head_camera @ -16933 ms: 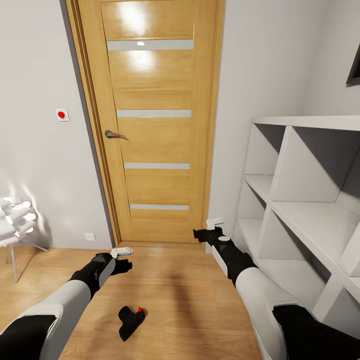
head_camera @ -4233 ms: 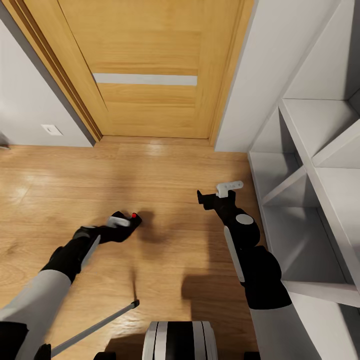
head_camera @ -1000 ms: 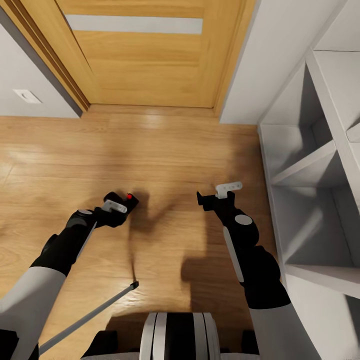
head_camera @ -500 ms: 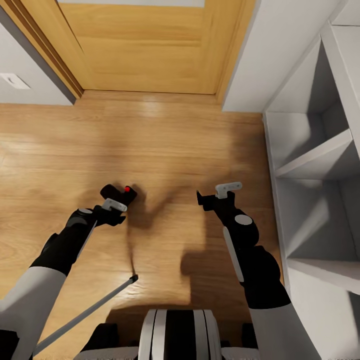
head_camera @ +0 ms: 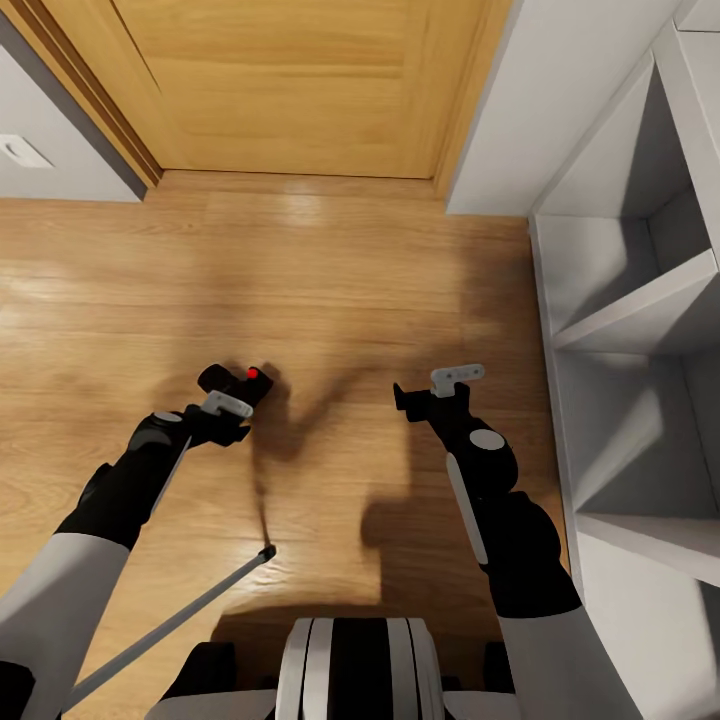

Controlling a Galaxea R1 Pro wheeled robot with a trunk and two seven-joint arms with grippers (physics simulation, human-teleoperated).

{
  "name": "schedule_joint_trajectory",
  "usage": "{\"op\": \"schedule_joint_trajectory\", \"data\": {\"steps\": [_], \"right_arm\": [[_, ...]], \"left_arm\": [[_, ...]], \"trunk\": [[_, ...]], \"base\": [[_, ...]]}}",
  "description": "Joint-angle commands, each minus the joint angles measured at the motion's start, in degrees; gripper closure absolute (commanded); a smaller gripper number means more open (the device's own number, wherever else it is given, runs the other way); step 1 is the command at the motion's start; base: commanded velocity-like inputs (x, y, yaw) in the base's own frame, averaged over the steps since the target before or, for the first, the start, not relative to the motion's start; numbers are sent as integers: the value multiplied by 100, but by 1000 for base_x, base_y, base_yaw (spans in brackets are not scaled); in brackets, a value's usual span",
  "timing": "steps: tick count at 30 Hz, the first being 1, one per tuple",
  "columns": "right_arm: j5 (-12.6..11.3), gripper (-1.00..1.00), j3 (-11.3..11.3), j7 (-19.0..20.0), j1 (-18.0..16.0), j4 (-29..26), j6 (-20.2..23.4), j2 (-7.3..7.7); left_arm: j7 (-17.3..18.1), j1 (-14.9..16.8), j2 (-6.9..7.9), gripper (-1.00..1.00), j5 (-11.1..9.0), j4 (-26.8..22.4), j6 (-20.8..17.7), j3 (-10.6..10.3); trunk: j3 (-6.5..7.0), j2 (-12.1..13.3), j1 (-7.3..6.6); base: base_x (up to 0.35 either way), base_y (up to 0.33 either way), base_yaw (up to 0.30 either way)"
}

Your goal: Attach the digital camera to the camera tripod in the bedroom.

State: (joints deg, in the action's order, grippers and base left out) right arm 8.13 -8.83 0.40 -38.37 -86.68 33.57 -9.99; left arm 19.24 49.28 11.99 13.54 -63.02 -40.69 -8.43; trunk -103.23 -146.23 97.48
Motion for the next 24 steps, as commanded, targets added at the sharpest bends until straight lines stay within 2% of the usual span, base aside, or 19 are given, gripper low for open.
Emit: {"op": "schedule_joint_trajectory", "data": {"steps": [1,24], "right_arm": [[49,-100,-5,4,-3,-7,35,-1],[40,-100,-31,37,5,28,-15,-1]], "left_arm": [[45,2,4,-100,61,-12,-15,-8],[45,-24,32,-100,38,44,-83,37]], "trunk": [[-3,-1,-1],[-3,-1,-1]], "base": [[0,0,0],[0,0,0]]}}
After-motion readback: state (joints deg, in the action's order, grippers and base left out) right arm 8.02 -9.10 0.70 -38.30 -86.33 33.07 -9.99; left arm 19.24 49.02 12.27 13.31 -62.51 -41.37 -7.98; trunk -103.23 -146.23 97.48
